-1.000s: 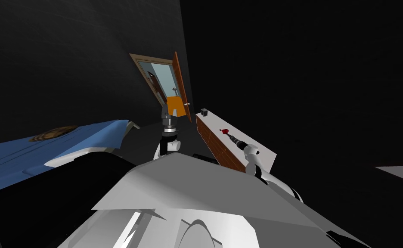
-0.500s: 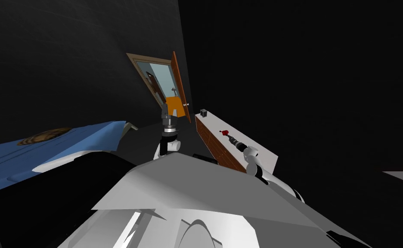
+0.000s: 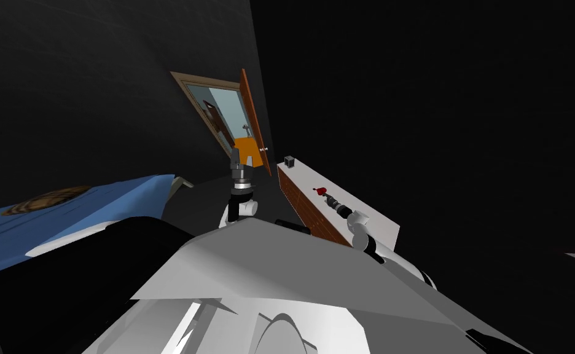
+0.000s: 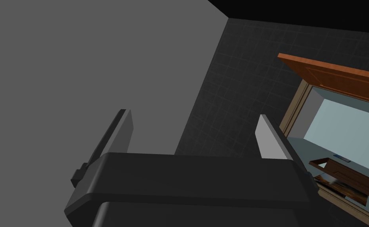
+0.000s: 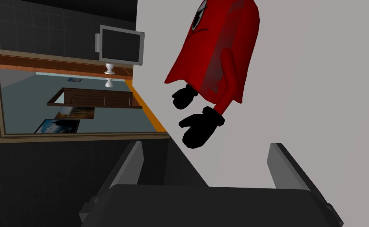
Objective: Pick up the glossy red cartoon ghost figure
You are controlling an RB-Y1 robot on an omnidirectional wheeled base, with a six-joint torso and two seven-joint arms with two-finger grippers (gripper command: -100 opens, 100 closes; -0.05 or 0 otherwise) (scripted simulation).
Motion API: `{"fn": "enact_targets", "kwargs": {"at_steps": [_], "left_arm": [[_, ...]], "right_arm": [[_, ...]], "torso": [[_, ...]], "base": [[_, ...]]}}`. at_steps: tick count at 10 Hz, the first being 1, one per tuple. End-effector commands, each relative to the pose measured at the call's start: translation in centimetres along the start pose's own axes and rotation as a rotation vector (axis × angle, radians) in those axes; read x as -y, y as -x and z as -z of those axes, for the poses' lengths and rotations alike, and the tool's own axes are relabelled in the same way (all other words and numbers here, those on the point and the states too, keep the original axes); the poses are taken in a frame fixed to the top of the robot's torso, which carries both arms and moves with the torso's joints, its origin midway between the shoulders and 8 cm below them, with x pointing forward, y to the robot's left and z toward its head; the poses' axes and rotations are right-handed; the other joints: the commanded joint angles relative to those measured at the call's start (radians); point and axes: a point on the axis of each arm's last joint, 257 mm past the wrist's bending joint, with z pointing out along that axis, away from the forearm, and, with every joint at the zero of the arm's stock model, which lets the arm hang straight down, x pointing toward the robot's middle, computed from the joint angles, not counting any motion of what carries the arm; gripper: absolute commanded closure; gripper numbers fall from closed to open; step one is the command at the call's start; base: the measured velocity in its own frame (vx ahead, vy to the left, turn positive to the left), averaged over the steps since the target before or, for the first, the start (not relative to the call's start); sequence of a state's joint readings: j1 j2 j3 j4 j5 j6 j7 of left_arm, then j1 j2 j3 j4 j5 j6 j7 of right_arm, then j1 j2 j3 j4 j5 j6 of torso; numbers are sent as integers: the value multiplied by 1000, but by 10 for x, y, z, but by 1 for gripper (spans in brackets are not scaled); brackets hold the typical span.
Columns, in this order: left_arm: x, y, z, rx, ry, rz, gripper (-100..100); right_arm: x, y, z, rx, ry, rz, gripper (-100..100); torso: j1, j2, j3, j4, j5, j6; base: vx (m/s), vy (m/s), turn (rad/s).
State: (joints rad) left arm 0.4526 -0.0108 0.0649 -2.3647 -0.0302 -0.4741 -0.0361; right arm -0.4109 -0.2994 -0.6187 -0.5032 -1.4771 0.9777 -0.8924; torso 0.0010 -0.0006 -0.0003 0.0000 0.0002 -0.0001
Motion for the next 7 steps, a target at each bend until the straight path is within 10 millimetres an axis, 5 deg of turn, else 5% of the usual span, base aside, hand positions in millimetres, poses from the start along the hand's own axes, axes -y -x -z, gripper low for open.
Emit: {"fn": "enact_targets", "kwargs": {"at_steps": [1,2,7], "left_arm": [[0,0,0,0,0,0,0],[0,0,0,0,0,0,0],[0,0,0,0,0,0,0]], "right_arm": [[0,0,0,0,0,0,0],[-14,-4,8,-37,28,-18,-100],[-33,-14,25,-115,67,-42,-100]], "torso": [[0,0,0,0,0,0],[-1,0,0,0,0,0],[-5,4,2,1,-1,0]], "base": [[0,0,0],[-20,-38,244],[-41,-51,187]]}}
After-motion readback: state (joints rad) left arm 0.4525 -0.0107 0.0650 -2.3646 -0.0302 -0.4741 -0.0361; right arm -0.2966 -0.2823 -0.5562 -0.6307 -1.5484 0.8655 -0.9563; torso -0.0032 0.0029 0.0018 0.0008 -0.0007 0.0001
